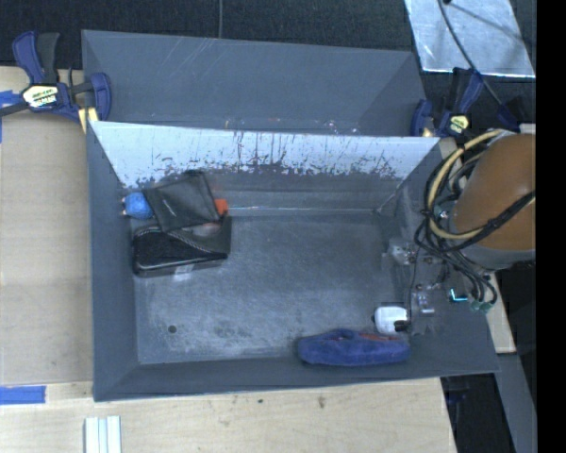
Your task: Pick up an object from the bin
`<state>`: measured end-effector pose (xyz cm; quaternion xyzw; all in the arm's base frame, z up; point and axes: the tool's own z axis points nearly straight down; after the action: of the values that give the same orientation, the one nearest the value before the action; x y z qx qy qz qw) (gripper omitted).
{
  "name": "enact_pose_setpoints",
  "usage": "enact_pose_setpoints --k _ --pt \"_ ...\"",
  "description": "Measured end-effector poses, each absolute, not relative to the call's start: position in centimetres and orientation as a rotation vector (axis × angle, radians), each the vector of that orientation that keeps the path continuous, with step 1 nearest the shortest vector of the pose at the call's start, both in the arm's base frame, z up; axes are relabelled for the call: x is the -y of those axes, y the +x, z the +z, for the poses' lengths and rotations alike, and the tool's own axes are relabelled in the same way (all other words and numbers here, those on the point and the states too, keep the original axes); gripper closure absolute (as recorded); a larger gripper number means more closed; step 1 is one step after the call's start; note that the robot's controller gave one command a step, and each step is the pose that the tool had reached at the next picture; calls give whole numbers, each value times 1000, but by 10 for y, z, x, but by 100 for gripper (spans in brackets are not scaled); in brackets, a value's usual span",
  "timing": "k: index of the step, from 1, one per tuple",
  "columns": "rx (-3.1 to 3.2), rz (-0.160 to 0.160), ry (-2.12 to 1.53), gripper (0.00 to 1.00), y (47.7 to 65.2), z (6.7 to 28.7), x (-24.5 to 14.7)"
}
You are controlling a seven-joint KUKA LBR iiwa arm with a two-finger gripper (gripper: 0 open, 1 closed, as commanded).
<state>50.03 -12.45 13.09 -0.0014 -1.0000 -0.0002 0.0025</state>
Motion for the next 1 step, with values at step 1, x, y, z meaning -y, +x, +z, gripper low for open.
enact_pose_setpoints --k 1 --pt "3135 1 240 0 489 73 154"
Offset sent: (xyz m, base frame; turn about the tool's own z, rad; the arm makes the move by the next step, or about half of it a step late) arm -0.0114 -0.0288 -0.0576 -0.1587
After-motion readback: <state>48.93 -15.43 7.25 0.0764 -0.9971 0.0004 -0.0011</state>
